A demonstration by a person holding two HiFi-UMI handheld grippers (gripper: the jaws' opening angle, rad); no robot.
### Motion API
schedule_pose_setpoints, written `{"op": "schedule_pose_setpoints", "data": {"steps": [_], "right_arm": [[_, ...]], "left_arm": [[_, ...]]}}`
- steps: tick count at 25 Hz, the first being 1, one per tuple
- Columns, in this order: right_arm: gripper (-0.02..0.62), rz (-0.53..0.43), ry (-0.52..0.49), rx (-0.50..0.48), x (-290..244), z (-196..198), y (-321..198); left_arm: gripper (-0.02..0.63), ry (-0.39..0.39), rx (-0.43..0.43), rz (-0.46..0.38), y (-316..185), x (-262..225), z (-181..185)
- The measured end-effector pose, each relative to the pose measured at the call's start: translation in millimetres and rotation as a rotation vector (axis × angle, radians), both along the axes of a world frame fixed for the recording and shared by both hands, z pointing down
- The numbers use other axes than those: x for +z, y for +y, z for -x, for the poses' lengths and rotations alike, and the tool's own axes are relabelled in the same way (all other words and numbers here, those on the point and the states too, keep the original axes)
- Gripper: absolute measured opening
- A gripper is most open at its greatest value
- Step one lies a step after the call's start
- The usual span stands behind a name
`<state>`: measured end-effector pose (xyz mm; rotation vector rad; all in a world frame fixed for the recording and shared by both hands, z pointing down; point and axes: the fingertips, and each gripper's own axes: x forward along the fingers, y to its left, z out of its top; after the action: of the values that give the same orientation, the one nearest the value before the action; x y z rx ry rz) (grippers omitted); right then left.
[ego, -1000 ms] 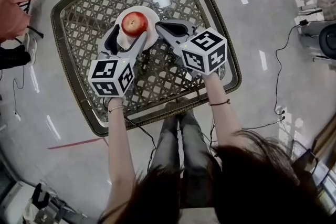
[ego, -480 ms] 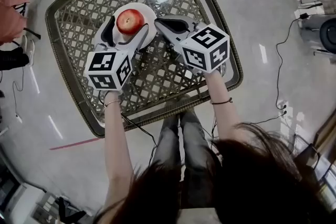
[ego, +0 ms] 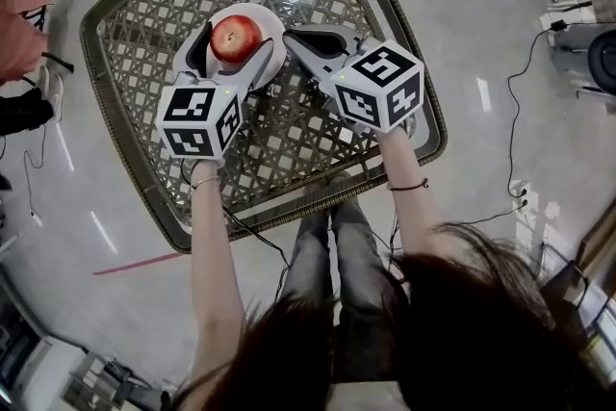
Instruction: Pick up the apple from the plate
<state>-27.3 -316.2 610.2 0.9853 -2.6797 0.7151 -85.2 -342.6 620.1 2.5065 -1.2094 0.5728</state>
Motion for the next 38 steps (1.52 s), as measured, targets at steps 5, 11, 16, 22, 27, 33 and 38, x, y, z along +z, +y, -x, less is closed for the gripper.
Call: {"op": "schedule_pose_setpoints", "data": {"steps": [5, 11, 16, 22, 27, 33, 38], "right_arm": [[0.009, 0.000, -0.002, 0.001, 0, 0, -1], [0.009, -0.002, 0.002, -0.007, -1, 0, 0], [0.009, -0.006, 0.012, -0.010, 0, 1, -1], [0.009, -0.005, 0.014, -0.009, 0, 1, -1], [0.009, 0.005, 0.012, -0.005, 1, 1, 0], [0.009, 0.014, 0.015, 0.005, -4, 0, 4], [0.009, 0.012, 0.014, 0.008, -14, 0, 5]], "left_arm": [[0.426, -0.038, 0.001, 0.016, -2, 7, 2], [0.413, -0.052, 0.004, 0.024, -2, 9, 2], [0.411, -0.059, 0.012, 0.019, -1, 10, 1], [0.411, -0.061, 0.003, 0.006, -3, 6, 2], [0.411, -0.059, 0.003, 0.009, 0, 3, 1], [0.411, -0.045, -0.004, 0.017, 4, -3, 2], [0.411, -0.036, -0.008, 0.021, 10, -11, 2]]}}
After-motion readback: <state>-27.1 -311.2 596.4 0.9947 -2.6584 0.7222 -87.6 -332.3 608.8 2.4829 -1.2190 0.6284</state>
